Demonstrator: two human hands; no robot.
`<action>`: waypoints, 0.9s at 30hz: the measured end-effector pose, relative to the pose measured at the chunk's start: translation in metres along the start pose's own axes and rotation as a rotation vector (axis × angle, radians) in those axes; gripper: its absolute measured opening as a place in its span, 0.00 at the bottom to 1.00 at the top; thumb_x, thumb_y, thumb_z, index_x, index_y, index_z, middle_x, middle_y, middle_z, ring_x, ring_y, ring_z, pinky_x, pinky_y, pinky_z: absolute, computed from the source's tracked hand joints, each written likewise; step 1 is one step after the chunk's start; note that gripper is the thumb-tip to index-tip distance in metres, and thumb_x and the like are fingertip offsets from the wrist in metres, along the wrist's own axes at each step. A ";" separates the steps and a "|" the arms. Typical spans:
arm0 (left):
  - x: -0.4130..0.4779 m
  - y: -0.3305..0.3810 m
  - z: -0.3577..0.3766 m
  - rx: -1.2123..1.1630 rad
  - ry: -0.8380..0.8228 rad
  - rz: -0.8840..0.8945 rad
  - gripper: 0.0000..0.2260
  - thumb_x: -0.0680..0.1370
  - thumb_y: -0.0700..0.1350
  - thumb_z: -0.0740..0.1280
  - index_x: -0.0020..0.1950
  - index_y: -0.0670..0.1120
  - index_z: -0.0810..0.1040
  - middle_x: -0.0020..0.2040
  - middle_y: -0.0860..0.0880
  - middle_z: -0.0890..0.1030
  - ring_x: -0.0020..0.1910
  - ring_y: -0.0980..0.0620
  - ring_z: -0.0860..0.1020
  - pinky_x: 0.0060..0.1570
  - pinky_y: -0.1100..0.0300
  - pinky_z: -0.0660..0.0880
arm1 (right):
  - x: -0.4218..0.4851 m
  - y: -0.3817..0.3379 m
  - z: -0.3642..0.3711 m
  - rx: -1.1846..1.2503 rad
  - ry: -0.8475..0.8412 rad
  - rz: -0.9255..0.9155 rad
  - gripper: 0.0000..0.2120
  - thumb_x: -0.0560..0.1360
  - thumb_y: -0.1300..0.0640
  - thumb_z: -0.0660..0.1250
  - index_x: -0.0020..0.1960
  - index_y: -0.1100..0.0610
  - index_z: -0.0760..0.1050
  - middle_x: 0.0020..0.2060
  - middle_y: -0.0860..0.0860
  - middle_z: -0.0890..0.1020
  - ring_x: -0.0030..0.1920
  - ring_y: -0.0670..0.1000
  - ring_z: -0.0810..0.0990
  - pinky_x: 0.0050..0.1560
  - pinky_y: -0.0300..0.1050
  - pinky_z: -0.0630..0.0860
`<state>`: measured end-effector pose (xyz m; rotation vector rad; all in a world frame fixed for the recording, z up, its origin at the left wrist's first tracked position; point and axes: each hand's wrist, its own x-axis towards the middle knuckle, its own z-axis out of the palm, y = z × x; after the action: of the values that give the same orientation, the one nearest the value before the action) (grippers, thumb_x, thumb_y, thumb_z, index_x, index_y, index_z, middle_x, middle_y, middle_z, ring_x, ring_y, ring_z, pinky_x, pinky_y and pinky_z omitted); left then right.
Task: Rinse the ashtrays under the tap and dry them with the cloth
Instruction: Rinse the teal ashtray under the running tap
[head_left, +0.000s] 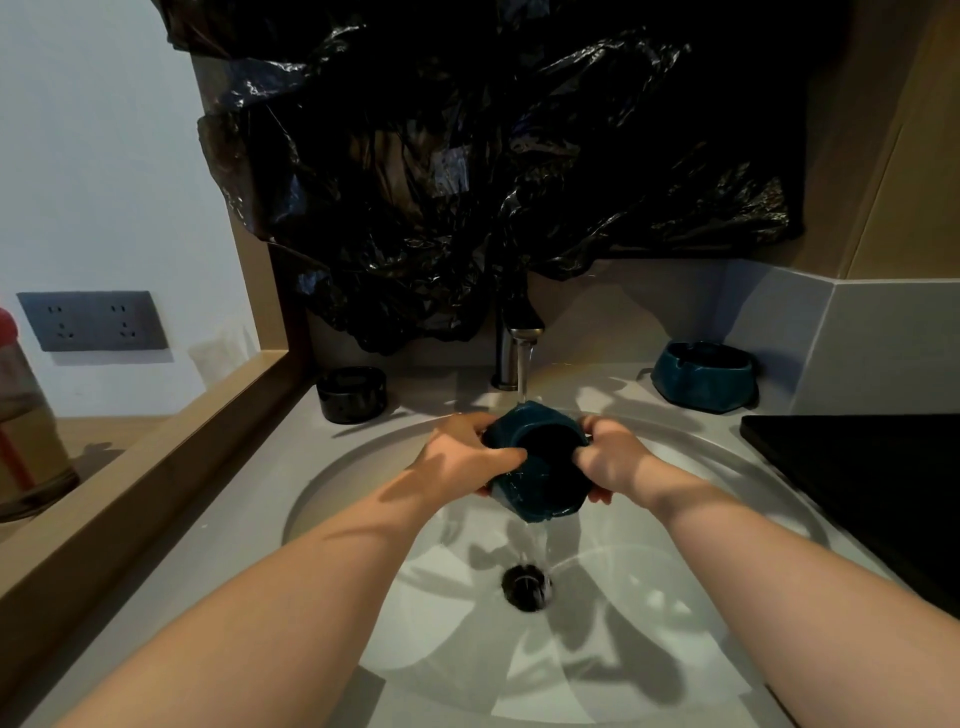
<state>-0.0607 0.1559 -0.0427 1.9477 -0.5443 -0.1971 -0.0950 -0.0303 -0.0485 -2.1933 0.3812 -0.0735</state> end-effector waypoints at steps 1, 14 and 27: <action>0.000 0.001 0.001 0.000 0.006 0.016 0.14 0.73 0.46 0.73 0.57 0.55 0.76 0.49 0.52 0.82 0.44 0.55 0.82 0.32 0.64 0.78 | 0.001 0.002 0.001 0.004 0.009 0.010 0.20 0.77 0.67 0.57 0.69 0.59 0.65 0.44 0.64 0.78 0.25 0.53 0.73 0.18 0.38 0.67; 0.006 -0.006 0.001 -0.140 -0.077 -0.075 0.27 0.74 0.45 0.72 0.71 0.51 0.67 0.59 0.50 0.79 0.54 0.52 0.80 0.47 0.56 0.81 | 0.003 0.002 0.007 0.328 -0.026 0.232 0.11 0.77 0.68 0.55 0.57 0.64 0.70 0.40 0.63 0.77 0.26 0.54 0.72 0.20 0.37 0.69; 0.002 0.005 -0.003 -0.529 -0.152 -0.108 0.23 0.78 0.41 0.68 0.70 0.55 0.69 0.59 0.52 0.81 0.56 0.51 0.80 0.52 0.55 0.80 | -0.011 -0.001 -0.003 0.871 -0.141 0.501 0.07 0.73 0.67 0.52 0.49 0.63 0.67 0.41 0.62 0.74 0.22 0.50 0.71 0.18 0.34 0.70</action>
<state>-0.0593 0.1561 -0.0371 1.4521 -0.4315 -0.5083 -0.1059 -0.0286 -0.0449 -1.1998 0.6592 0.1640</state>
